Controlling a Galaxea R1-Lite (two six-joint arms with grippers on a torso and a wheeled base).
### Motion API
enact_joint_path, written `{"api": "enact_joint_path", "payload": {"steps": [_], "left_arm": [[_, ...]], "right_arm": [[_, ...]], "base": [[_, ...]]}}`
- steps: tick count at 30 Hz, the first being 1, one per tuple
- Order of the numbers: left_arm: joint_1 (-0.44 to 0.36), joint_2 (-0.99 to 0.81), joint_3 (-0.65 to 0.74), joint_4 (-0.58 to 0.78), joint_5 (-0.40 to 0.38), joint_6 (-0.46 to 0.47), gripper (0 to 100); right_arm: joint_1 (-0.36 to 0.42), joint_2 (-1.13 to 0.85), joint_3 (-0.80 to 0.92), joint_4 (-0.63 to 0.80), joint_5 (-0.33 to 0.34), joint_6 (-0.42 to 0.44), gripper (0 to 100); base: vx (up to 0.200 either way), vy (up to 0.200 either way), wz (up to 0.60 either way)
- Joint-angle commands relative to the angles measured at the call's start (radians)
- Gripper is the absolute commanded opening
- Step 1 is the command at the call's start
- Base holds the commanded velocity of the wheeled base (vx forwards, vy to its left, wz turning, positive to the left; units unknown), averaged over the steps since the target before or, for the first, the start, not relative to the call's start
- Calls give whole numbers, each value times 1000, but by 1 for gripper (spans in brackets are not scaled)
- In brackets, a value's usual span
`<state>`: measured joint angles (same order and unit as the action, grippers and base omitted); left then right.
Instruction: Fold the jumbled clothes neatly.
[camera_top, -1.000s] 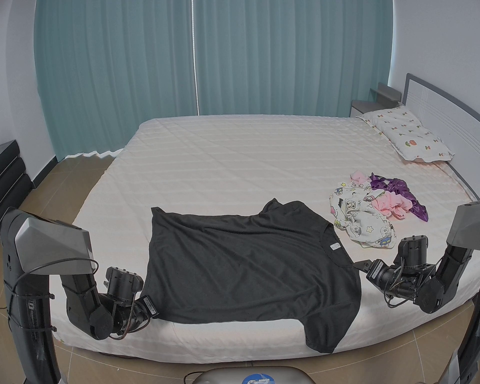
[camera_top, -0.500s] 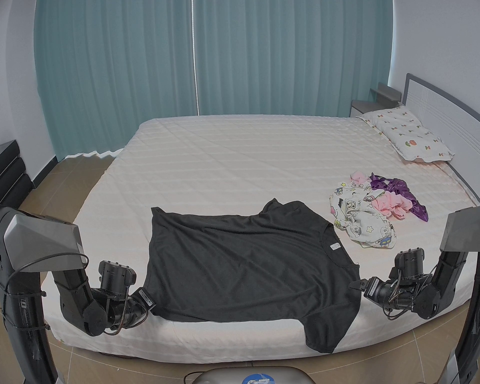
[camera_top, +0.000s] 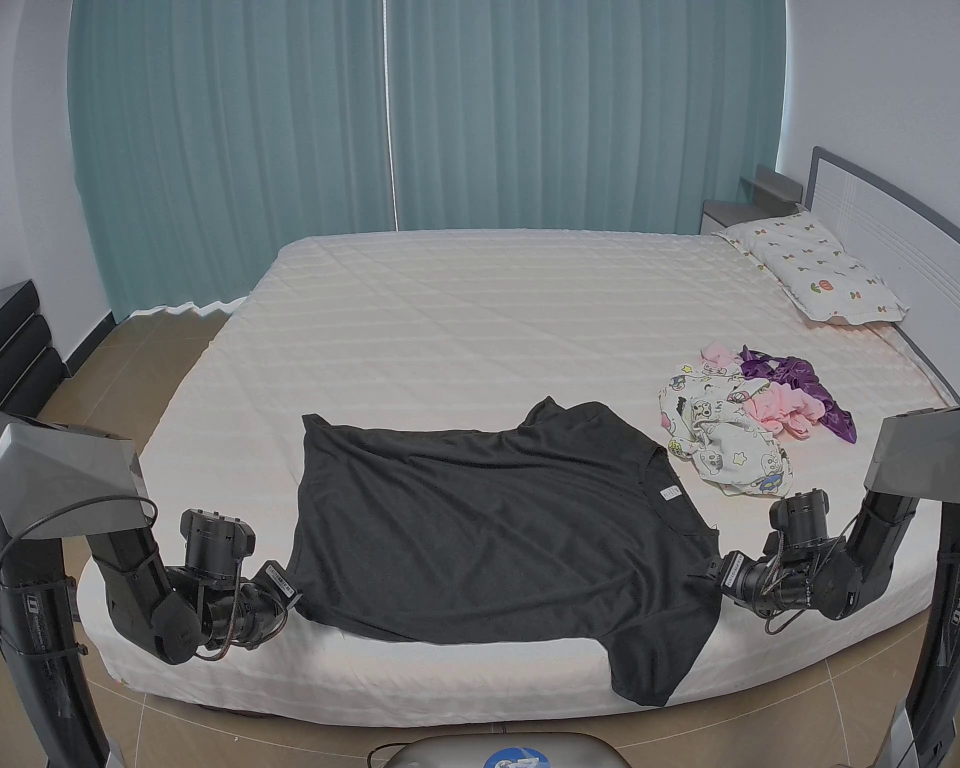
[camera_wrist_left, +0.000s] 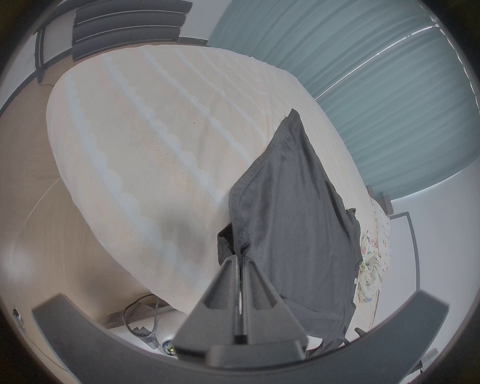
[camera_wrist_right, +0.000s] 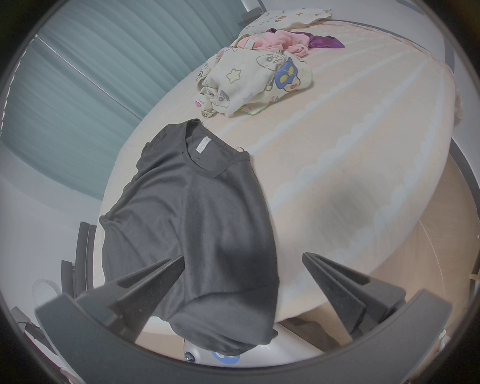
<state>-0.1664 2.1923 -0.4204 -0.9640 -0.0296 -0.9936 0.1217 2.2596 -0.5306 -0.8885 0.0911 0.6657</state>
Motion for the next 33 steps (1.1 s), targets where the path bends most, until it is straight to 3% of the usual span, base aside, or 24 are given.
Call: {"api": "enact_joint_path", "payload": {"steps": [1,3,4,33], "left_arm": [[1,-5,0,-1,-1,1,0],[2,-5,0,-1,-1,1,0],[2,-5,0,-1,-1,1,0],[21,-3,-34,-2,8,0,0]], "right_arm": [[4,57,-43,0,-4,0,100],[6,74,-60,-1,-10,-2,100],[6,74,-66,0,-10,-2,0],[-8,135,-382,-1,-1,-31,0]], "base": [[0,0,0],[0,0,0],[0,0,0],[0,0,0]]}}
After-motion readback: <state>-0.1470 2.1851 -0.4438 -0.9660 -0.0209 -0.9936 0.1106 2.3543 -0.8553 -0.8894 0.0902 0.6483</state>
